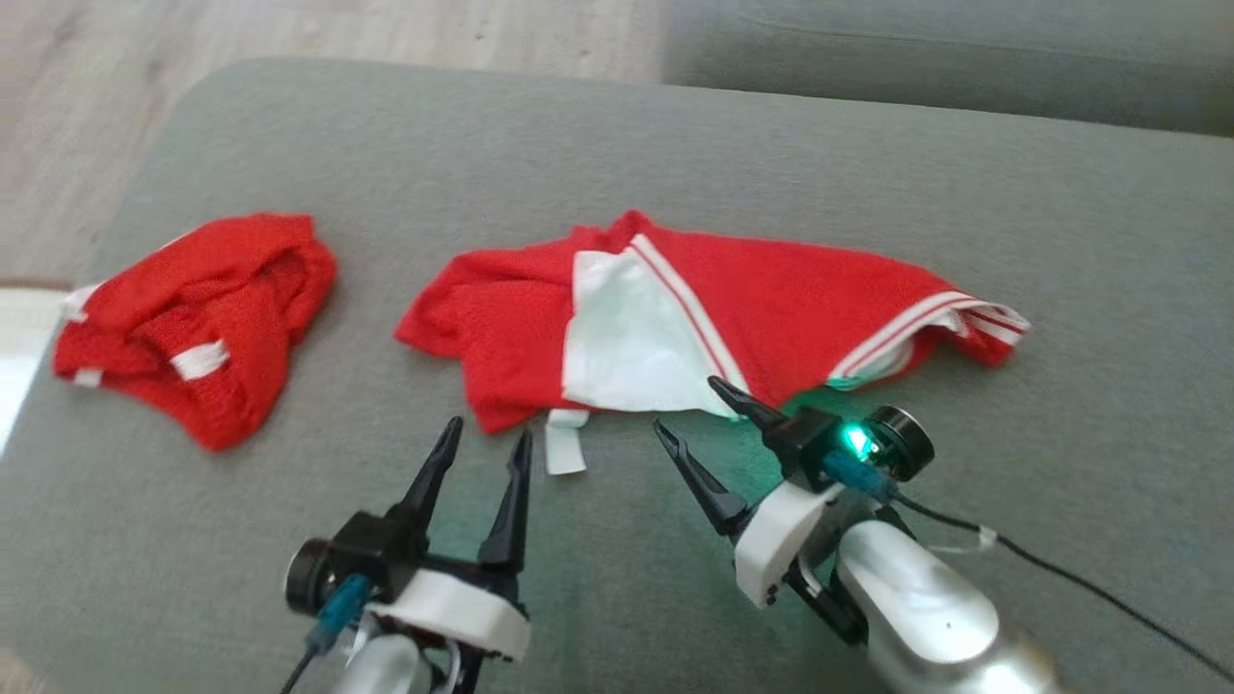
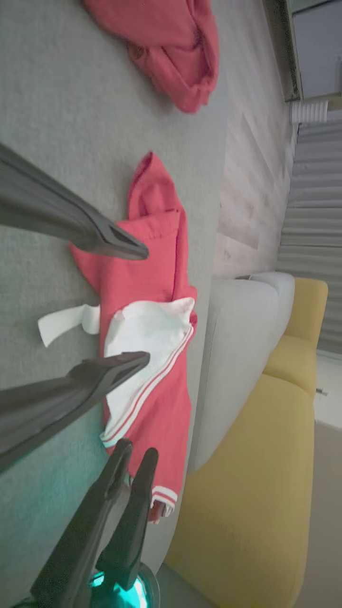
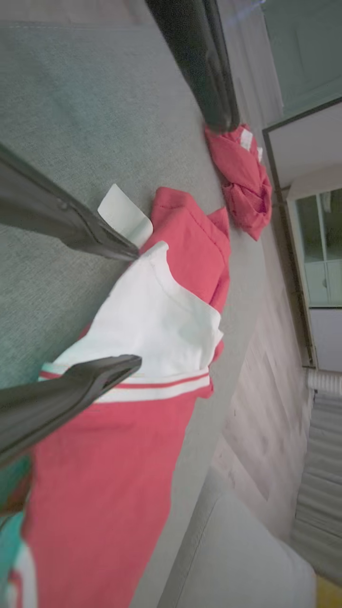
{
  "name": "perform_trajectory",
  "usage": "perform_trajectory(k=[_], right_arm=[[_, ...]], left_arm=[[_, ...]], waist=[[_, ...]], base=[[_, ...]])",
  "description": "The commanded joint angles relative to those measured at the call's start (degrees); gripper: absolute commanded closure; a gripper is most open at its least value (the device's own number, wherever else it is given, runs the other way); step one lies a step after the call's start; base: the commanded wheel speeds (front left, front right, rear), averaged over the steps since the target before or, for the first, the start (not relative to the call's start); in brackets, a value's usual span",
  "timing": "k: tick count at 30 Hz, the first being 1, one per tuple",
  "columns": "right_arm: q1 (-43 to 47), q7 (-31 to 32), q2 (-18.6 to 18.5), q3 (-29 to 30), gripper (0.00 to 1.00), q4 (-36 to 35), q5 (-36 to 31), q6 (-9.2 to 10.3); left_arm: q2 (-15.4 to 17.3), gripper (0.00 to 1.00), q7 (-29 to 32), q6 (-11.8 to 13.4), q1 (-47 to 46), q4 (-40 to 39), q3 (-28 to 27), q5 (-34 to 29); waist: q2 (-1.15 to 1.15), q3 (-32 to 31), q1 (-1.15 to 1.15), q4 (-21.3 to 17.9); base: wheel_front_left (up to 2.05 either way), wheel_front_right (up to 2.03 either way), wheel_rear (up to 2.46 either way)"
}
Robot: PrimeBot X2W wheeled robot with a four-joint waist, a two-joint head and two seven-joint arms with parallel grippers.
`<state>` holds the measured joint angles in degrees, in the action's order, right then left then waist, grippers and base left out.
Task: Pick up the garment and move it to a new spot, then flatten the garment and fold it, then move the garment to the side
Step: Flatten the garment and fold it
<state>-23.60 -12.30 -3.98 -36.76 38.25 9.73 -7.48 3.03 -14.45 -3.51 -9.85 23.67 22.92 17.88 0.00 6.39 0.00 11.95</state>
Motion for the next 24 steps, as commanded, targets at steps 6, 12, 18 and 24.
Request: perform_trajectory(k=[6, 12, 18, 24], right_arm=[[-5.1, 2.1, 0.5, -2.9, 0.00, 4.8, 1.9, -0.01], [-7.7, 2.5, 0.6, -1.2, 0.00, 10.8, 0.6, -0.01], [-9.5, 1.0, 0.8, -0.2, 0.00, 14.6, -0.6, -0.01], [-10.2, -0.6, 0.9, -0.3, 0.00, 15.6, -0.1, -0.01]], left_arm=[[0.0, 0.00, -0.5, -0.3, 2.8, -4.0, -5.7, -1.6], [-0.1, 0.00, -0.5, -0.8, 4.6, -5.0, -5.9, -1.1], [-0.1, 0.00, -0.5, -0.3, 4.6, -5.8, -4.6, 0.2], [-0.1, 0.00, -0.5, -0.1, 4.5, -6.2, -4.0, 0.7]], waist=[[0.00, 1.6, 0.00, 5.8], [0.00, 3.1, 0.00, 8.9], [0.00, 4.6, 0.00, 10.4], [0.00, 5.2, 0.00, 10.3]], base=[[0.00, 0.00, 0.00], [0.00, 0.00, 0.00], [0.00, 0.00, 0.00], [0.00, 0.00, 0.00]])
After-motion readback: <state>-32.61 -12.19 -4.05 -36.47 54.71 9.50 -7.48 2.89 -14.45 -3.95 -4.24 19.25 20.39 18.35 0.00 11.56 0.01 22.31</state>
